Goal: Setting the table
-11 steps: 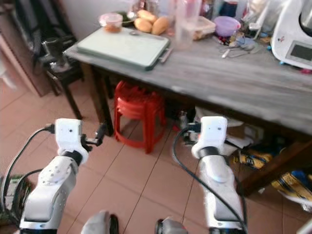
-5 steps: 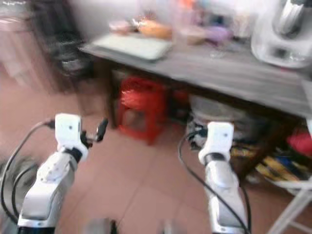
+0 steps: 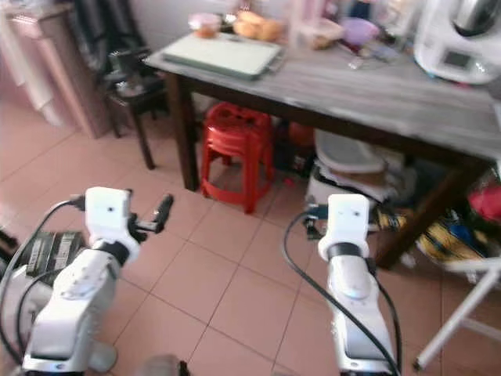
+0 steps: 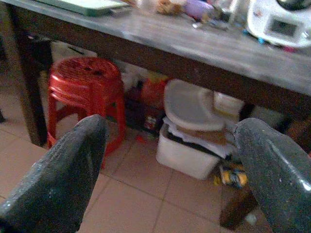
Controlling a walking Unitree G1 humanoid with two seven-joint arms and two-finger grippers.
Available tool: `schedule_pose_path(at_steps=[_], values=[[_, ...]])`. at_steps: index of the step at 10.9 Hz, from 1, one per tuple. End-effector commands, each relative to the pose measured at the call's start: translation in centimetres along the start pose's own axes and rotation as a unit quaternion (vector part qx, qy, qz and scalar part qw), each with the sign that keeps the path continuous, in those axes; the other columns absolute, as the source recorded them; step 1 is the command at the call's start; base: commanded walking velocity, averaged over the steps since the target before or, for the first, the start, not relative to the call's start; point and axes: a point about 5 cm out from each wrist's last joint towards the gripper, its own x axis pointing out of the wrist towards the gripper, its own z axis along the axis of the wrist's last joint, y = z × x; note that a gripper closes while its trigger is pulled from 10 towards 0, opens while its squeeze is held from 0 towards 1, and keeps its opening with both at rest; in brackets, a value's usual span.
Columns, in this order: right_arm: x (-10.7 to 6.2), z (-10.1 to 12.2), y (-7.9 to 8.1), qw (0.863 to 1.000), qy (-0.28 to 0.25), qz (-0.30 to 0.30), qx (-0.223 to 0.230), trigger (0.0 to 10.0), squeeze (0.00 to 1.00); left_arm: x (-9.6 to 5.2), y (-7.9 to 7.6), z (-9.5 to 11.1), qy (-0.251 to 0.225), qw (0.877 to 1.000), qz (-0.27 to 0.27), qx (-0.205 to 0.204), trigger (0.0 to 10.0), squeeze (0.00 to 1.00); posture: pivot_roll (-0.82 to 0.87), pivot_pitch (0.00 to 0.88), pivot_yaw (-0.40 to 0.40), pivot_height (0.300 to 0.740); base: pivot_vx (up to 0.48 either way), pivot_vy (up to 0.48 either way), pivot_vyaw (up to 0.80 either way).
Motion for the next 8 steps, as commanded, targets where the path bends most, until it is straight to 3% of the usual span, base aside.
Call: schedule_pose_path(at_steps=[1, 2, 5, 8], values=[[0.0, 0.4, 0.2, 1.000, -0.004, 0.008, 0.022, 10.0, 0.00, 0.0, -0.3, 0.5, -0.011, 1.000, -0.009, 0.004, 10.0, 0.00, 0.00, 0.000, -0.023, 0.740, 0.000, 0.000, 0.00], [0.3, 0.8, 0.5, 1.000, -0.012, 0.011, 0.024, 10.0, 0.00, 0.1, -0.3, 0.6, -0.011, 1.000, -0.011, 0.002, 10.0, 0.00, 0.00, 0.000, -0.016, 0.740, 0.000, 0.000, -0.51], [0.7, 1.1, 0.8, 0.999, -0.020, 0.022, 0.030, 10.0, 0.00, 0.5, -0.6, 0.8, -0.017, 1.000, -0.014, -0.002, 10.0, 0.00, 0.00, 0.000, -0.030, 0.740, 0.000, -0.334, -0.67], [0.6, 1.6, 1.0, 0.998, -0.035, 0.029, 0.032, 10.0, 0.00, 0.5, -0.7, 0.8, -0.018, 1.000, -0.012, -0.005, 10.0, 0.00, 0.00, 0.000, -0.028, 0.740, 0.000, -0.392, 0.00]])
